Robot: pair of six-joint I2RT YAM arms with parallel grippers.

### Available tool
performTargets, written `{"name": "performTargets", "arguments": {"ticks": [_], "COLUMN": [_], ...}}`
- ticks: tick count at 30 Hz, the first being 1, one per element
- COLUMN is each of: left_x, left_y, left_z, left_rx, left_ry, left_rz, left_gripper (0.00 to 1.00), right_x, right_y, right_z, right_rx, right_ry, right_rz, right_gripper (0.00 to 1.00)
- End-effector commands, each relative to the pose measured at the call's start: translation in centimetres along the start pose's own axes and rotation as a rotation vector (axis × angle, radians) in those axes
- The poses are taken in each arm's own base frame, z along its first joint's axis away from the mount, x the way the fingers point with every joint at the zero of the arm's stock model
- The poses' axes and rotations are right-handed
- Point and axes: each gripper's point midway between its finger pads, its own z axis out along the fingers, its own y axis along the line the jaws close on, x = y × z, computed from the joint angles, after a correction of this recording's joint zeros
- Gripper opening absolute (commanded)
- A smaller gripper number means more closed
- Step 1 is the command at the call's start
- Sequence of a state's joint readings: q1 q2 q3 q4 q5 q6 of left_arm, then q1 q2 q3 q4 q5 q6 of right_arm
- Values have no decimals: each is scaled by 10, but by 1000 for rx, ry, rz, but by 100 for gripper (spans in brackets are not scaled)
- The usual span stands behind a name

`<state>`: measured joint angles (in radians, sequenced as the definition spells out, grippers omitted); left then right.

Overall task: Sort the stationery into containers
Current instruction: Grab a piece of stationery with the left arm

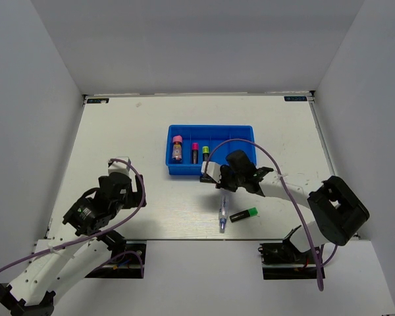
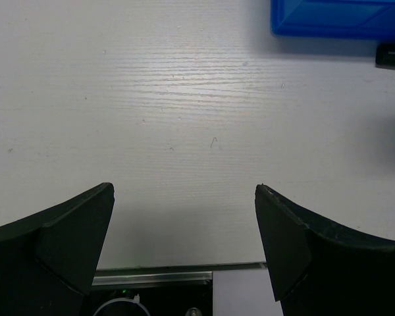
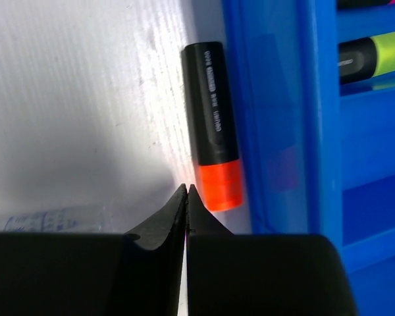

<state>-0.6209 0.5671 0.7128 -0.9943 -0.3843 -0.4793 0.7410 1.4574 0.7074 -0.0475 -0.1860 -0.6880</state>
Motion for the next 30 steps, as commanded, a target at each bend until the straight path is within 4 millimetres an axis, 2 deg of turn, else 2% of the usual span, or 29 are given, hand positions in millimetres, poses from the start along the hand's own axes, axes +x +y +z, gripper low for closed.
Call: {"name": "performTargets", "arguments": {"ticks": [1, 7, 21, 30], "left_x": [3, 6, 7, 9], "left_y": [4, 4, 3, 3], "left_z": [0, 1, 1, 1], "left_rx": [-12, -13, -10, -11], "left_ry": [2, 11, 18, 22], "left_rz": [-14, -10, -14, -23], "left_gripper": [98, 98, 98, 98], "right_x": [-14, -18, -5, -8], "right_y": [-19, -22, -29, -28], "right_z": [3, 5, 15, 17], "right_rx": [100, 134, 209, 230], "right_ry": [-39, -47, 13, 6], "right_rz": [-43, -78, -140, -176], "right_gripper": [0, 0, 0, 0]}}
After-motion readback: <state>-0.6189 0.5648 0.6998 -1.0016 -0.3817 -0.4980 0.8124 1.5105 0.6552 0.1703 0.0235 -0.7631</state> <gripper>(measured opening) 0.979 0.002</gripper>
